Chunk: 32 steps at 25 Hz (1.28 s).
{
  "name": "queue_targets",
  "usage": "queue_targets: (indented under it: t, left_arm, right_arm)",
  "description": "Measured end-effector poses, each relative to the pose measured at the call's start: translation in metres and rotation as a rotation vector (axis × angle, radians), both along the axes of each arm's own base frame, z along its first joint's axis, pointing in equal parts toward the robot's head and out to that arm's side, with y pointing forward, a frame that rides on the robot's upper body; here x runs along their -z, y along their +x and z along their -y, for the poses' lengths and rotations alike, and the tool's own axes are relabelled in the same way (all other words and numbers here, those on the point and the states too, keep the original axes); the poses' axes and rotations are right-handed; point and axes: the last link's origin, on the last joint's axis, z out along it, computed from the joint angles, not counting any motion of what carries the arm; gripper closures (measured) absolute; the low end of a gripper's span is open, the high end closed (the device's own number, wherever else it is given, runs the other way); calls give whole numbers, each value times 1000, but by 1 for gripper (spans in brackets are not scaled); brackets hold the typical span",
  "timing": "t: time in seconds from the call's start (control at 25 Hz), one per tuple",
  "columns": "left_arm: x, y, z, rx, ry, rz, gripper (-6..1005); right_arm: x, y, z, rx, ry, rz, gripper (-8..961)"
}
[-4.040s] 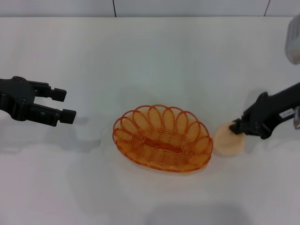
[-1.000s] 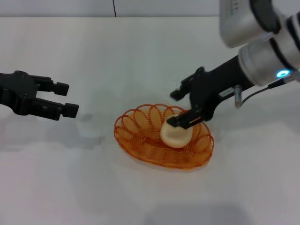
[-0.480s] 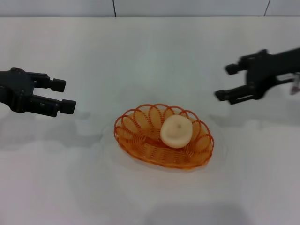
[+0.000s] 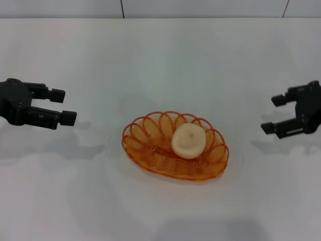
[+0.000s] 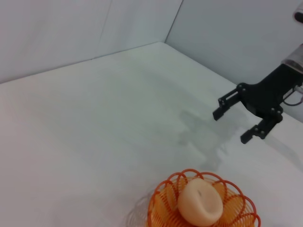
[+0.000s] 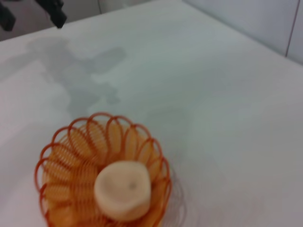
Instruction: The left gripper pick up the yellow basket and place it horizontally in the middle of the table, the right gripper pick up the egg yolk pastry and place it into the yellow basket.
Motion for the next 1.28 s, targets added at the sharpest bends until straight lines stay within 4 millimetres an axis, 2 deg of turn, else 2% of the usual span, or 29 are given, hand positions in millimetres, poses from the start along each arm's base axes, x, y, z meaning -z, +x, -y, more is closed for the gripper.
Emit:
queue_targets:
  t: [0.36,1.28]
  left_arm:
    - [1,-4,3,-2,6,4,110]
    - [2,1,1,11,3,10,110]
  right_arm:
    - [3,13,12,8,-46,-1,178]
    - [3,-1,6,-62,-45,-28,178]
